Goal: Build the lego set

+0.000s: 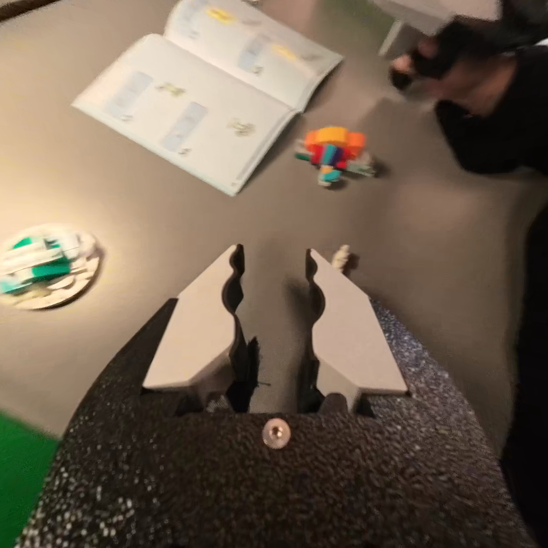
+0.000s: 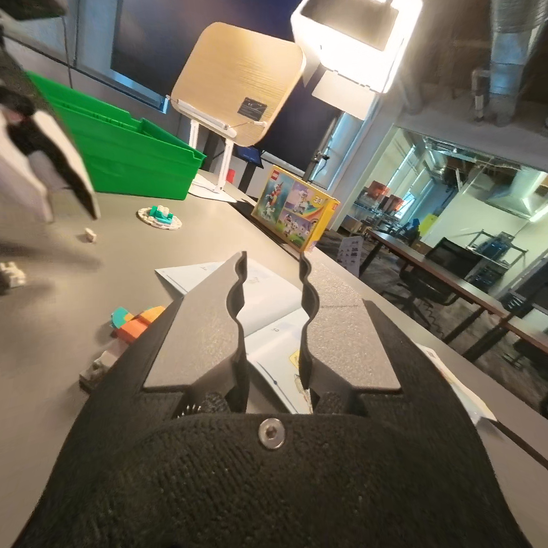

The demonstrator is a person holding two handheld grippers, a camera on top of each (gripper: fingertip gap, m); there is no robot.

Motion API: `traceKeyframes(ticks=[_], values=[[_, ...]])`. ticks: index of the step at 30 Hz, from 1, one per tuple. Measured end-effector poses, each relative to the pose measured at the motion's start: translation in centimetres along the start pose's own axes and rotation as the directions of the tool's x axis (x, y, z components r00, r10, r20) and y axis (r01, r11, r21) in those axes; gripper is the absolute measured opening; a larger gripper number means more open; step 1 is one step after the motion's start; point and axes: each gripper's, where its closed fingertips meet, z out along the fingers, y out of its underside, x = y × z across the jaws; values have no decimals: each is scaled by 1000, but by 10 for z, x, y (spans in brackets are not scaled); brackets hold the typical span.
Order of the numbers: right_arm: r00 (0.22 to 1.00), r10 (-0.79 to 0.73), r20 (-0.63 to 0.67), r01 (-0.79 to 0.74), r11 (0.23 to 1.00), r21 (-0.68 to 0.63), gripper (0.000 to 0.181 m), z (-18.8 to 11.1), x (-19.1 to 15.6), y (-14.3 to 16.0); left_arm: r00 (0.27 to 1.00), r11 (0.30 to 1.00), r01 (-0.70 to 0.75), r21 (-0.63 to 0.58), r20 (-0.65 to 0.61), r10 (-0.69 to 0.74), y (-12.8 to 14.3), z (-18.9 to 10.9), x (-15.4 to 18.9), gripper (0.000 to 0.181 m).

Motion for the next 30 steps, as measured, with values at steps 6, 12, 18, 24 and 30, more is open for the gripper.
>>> traceKeyframes(ticks=[6,12,18,24,30], values=[[989,-24,144,24,1000,0,33,3,-28,-2,968,971,-52,-233,227,107,23,2,-41,19],[970,-14,241,14,1000,2,32,4,-46,-6,974,952,-41,-305,199,105,34,5,-40,3],[872,-126,473,145,989,-5,28,12,-103,-16,996,977,90,-192,-9,-93,15,4,-1,2],[612,-324,722,313,937,155,27,4,-173,-23,896,946,236,-223,-327,-301,7,-12,51,2],[469,-555,687,478,814,330,19,3,-193,-25,816,913,291,-285,-424,-392,12,-16,72,1]])
